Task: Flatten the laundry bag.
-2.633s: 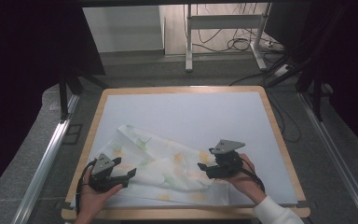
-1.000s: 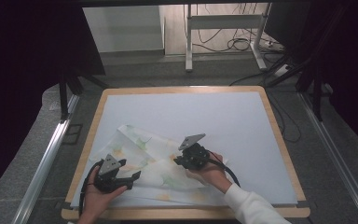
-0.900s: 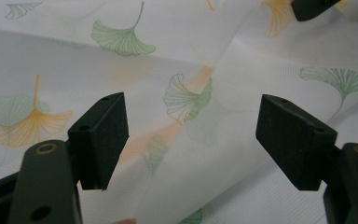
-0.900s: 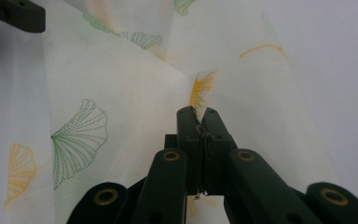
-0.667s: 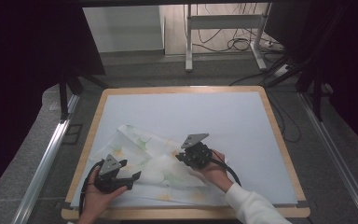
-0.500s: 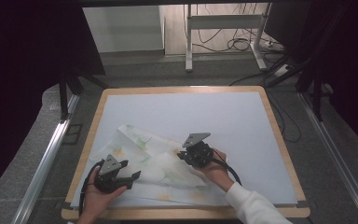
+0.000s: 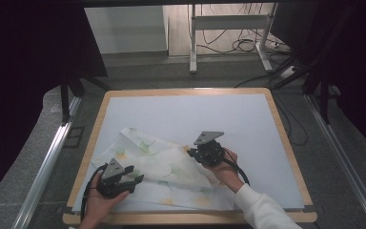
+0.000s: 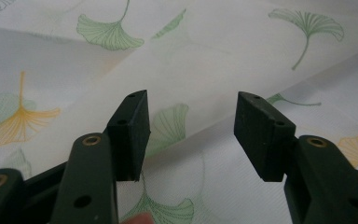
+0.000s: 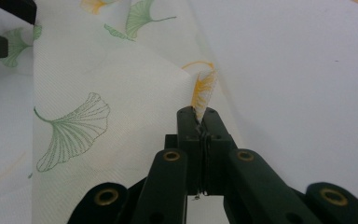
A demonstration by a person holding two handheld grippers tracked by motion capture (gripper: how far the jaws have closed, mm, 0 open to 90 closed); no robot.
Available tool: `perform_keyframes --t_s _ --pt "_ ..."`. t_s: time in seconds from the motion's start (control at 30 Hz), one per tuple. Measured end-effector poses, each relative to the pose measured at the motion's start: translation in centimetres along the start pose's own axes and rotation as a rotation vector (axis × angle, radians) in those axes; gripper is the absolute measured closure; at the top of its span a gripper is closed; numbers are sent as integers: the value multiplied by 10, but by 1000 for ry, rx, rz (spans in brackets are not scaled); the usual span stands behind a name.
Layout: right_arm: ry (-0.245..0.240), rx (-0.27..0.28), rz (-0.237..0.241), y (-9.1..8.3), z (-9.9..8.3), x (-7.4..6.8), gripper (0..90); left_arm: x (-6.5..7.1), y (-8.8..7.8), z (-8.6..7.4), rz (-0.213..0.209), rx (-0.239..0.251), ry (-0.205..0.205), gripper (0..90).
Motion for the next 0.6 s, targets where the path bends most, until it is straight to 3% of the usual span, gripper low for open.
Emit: perform_keyframes --t_s 0.13,0.4,0.6 --pt "17 15 -11 -3 1 6 882 0 0 0 5 0 6 482" --pt "39 33 -32 -8 2 15 882 2 2 -3 -17 -26 7 673" --pt "38 37 -49 -10 2 19 882 3 2 -5 -25 -37 18 754"
Point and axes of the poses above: each handheld gripper's, and its own axes: y roughly forward along the jaws, z roughly out of its top, x roughly to its right, the point moved 10 cm from there along y, roughly forward along the jaws, and after that the axes turned 3 degrees about -z, right-handed, at the moved point
